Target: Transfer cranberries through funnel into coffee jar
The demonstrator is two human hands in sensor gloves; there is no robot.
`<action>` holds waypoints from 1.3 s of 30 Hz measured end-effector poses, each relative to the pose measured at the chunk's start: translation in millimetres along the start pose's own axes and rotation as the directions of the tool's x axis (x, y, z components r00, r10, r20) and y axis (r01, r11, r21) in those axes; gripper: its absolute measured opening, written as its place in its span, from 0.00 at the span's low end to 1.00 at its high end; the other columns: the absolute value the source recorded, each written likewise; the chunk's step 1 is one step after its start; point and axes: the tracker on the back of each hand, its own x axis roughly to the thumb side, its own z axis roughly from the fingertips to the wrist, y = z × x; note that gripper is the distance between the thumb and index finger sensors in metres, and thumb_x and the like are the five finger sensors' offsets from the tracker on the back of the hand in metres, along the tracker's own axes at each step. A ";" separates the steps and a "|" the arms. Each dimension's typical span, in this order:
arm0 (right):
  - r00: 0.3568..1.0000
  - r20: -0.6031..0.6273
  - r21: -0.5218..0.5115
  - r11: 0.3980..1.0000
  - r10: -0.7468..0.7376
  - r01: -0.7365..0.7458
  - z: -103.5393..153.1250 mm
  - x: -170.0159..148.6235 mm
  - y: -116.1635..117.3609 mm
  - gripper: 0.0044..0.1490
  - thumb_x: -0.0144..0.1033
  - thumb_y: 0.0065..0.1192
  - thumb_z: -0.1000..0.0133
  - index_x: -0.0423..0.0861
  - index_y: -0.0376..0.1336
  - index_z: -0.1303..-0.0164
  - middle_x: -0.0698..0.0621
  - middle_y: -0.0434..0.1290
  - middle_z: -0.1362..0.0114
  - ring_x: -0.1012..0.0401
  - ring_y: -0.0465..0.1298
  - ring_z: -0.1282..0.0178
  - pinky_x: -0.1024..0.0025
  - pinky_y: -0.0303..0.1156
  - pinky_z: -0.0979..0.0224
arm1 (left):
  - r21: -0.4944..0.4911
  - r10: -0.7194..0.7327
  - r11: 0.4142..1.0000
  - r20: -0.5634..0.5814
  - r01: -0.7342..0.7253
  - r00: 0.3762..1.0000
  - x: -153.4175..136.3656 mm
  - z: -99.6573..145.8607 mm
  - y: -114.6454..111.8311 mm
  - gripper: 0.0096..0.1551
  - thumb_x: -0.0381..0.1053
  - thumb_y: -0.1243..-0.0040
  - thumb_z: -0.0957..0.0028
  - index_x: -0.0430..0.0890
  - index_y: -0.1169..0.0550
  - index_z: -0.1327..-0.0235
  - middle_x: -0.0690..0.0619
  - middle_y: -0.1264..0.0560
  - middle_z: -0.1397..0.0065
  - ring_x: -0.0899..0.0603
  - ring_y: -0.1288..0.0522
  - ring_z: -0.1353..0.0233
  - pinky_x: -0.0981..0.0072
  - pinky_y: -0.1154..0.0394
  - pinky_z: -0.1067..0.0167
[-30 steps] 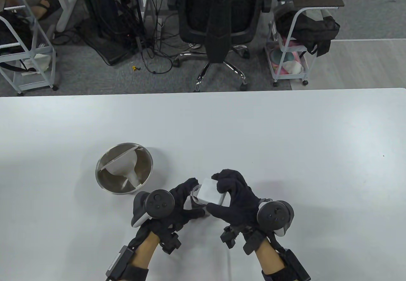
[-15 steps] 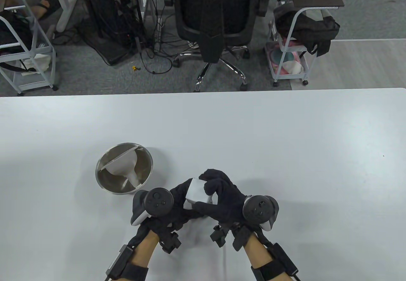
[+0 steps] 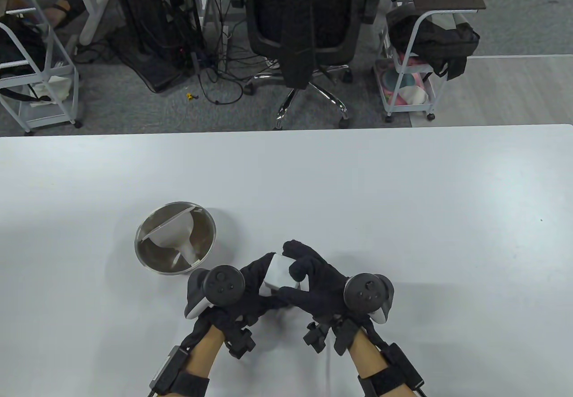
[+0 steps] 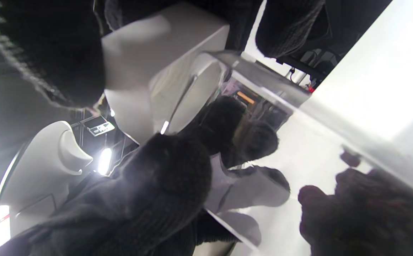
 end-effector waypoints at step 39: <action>0.955 -0.024 -0.052 0.954 0.295 -0.296 4.6 14.0 14.9 0.63 0.72 0.66 0.49 0.49 0.46 0.13 0.40 0.54 0.13 0.40 0.58 0.14 0.37 0.59 0.20 | 0.175 -0.125 0.977 0.007 0.122 0.992 12.5 4.8 -4.6 0.60 0.74 0.27 0.64 0.38 0.30 0.27 0.43 0.24 0.30 0.37 0.17 0.36 0.38 0.23 0.40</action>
